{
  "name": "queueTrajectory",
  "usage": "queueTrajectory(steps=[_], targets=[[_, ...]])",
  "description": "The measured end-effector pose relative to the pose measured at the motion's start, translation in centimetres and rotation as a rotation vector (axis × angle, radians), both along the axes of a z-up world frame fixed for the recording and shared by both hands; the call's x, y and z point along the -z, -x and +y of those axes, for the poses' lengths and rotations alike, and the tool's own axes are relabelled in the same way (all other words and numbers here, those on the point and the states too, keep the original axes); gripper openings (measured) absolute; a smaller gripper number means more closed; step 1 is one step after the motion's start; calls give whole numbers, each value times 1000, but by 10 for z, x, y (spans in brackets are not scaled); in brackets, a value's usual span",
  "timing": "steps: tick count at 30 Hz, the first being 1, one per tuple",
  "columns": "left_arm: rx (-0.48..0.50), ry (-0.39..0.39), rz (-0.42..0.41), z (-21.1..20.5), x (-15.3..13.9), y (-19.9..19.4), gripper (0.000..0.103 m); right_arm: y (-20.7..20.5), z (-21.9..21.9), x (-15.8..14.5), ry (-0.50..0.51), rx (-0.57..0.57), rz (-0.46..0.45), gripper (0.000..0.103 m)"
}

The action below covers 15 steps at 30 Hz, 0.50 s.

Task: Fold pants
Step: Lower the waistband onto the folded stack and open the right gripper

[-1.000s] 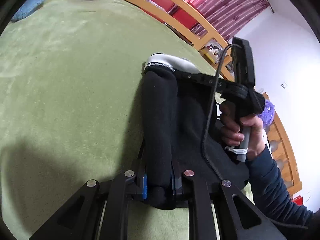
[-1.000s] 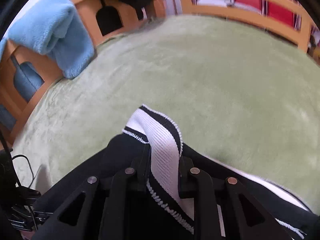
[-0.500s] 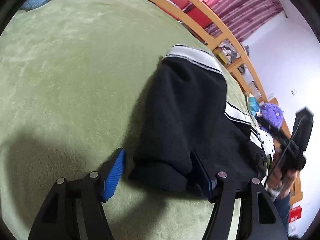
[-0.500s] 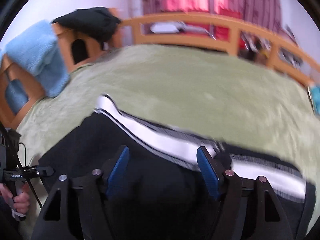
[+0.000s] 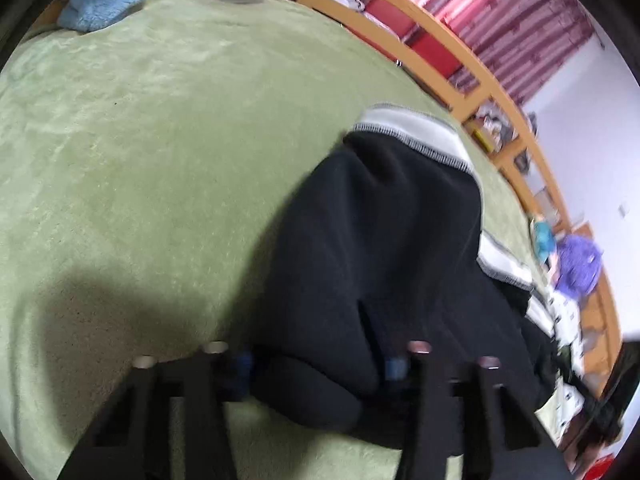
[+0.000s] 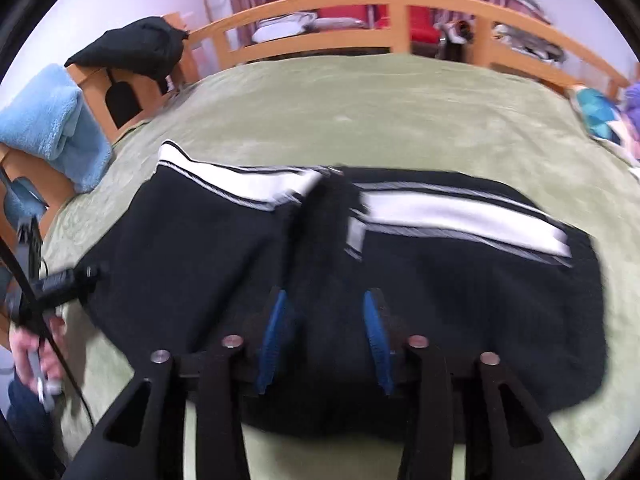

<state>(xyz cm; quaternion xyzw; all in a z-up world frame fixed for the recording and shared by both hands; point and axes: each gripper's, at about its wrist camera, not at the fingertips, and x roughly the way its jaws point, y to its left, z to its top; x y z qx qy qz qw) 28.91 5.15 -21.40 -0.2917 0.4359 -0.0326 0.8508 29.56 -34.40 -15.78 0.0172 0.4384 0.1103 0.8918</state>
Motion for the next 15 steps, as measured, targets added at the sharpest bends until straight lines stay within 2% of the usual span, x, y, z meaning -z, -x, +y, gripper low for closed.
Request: queueTrajectory(steps=[2, 4, 7, 9, 11, 15], targets=[[-9, -7, -37, -3, -11, 3, 21, 22, -17, -2, 10, 36, -12, 48], [3, -46, -72, -16, -29, 2, 17, 42, -37, 2, -7, 87, -23, 48], [38, -103, -141, -39, -68, 3, 16, 57, -69, 8, -122, 166, -19, 48], [68, -165, -192, -59, -97, 3, 16, 55, -83, 8, -126, 180, 14, 47], [107, -219, -253, -84, -126, 5, 16, 60, -101, -1, -131, 213, -33, 47], [199, -278, -344, -147, -173, 6, 16, 78, -136, -21, -153, 259, -89, 47]])
